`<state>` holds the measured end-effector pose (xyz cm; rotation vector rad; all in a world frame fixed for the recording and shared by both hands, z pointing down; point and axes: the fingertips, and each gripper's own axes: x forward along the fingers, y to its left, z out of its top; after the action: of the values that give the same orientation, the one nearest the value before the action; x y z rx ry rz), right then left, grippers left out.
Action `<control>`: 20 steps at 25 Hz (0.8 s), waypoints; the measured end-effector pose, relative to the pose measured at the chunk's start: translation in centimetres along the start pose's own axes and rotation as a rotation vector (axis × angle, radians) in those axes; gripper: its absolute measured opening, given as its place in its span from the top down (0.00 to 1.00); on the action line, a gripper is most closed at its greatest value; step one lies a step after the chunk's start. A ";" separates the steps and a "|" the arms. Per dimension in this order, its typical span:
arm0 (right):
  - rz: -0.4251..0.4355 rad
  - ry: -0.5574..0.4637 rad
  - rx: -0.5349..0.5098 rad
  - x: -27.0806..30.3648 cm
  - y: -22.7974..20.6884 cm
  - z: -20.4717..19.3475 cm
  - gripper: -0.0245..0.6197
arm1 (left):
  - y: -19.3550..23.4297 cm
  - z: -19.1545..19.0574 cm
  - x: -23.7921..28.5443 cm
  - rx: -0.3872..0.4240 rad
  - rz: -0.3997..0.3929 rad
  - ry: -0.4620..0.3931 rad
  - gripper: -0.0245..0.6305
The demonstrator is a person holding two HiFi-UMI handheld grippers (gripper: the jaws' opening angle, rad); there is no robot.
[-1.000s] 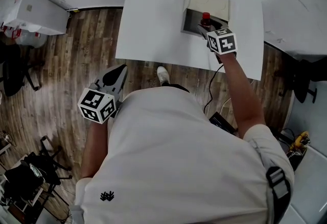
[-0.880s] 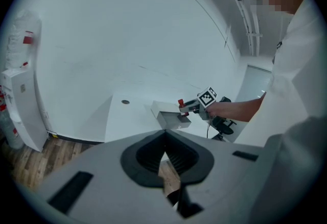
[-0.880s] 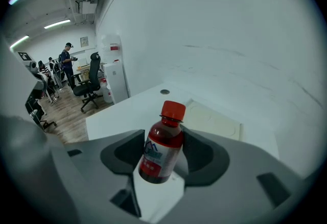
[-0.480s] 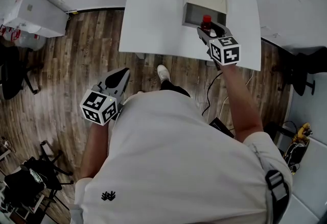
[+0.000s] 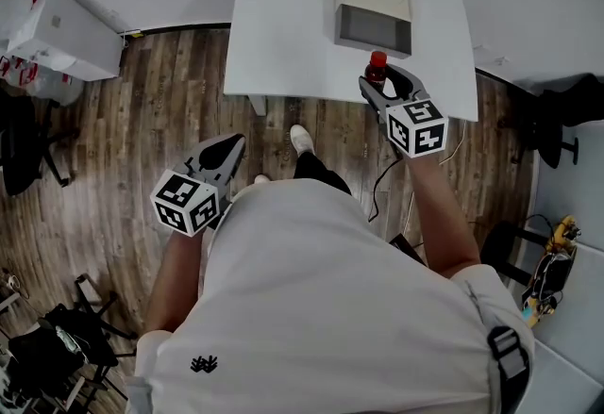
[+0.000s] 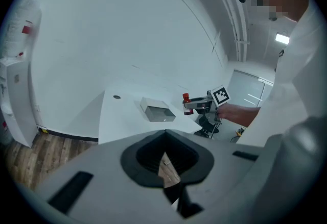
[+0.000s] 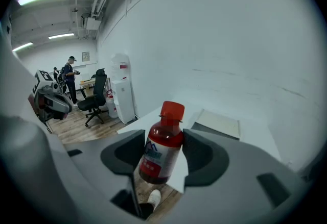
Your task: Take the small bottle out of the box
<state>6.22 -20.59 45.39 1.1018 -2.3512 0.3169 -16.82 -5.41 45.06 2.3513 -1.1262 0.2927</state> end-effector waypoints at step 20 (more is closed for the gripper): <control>0.015 -0.037 0.055 -6.9 7.7 -2.5 0.60 | -1.3 -2.3 -2.2 0.009 -0.036 0.001 0.95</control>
<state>4.87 -10.18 43.76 1.1252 -2.3977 0.3714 -17.12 -2.00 45.70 2.3770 -1.0826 0.2862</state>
